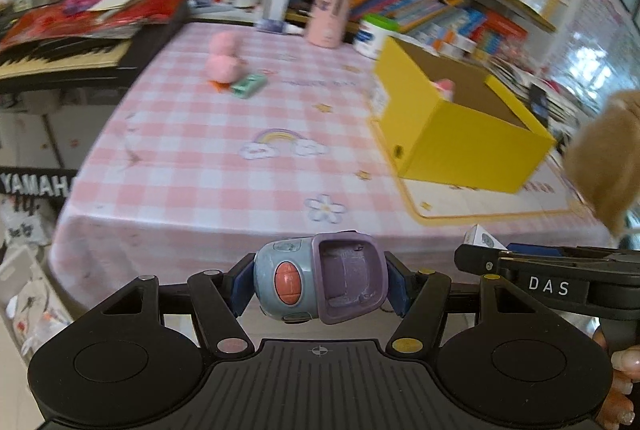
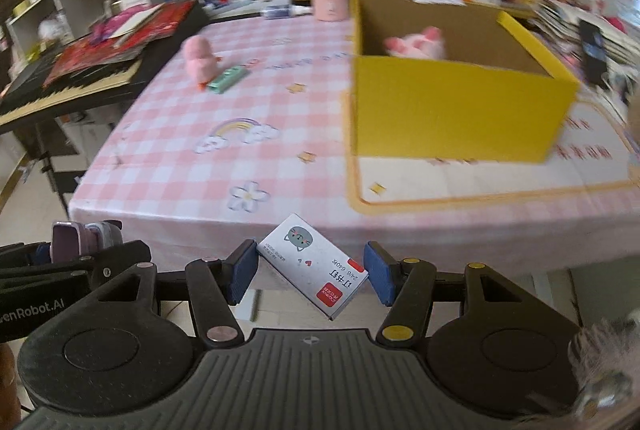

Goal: Organize objects
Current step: 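Carry the card box and toy car in both tools toward the yellow box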

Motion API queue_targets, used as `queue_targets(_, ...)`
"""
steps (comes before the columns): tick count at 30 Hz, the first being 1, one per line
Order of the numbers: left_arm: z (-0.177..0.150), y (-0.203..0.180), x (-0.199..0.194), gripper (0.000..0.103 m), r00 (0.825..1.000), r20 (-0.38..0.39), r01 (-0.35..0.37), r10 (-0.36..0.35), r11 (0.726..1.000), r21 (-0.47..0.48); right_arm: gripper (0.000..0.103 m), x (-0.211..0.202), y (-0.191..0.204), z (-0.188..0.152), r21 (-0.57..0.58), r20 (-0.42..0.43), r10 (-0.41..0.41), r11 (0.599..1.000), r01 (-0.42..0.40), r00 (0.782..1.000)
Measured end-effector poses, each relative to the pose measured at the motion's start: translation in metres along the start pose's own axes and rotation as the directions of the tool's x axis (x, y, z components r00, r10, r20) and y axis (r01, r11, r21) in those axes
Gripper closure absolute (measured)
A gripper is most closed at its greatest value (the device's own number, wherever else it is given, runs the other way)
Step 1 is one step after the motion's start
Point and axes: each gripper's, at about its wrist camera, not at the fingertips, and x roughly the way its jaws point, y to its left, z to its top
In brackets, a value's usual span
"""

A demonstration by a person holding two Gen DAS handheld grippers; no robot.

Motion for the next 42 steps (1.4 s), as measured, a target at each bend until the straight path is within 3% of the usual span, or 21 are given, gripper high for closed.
queue_targets(10, 0.003, -0.059, 0.020, 0.039, 0.993, -0.046, 0.113, -0.107, 0.981, 0.156, 0.047, -0.024, -0.055, -0.021, 0.149, -0.004, -0.127, 0.981, 0.127, 0.992)
queue_targets(20, 0.017, -0.102, 0.039, 0.039, 0.988, -0.060, 0.155, -0.145, 0.959, 0.236, 0.047, -0.035, -0.096, -0.019, 0.223, 0.016, -0.176, 0.960, 0.168, 0.984)
queue_targets(42, 0.057, -0.148, 0.078, 0.039, 0.994, -0.002, 0.110, -0.114, 0.959, 0.261, 0.047, 0.004, -0.152, 0.035, 0.183, 0.012, -0.138, 0.974, 0.133, 0.990)
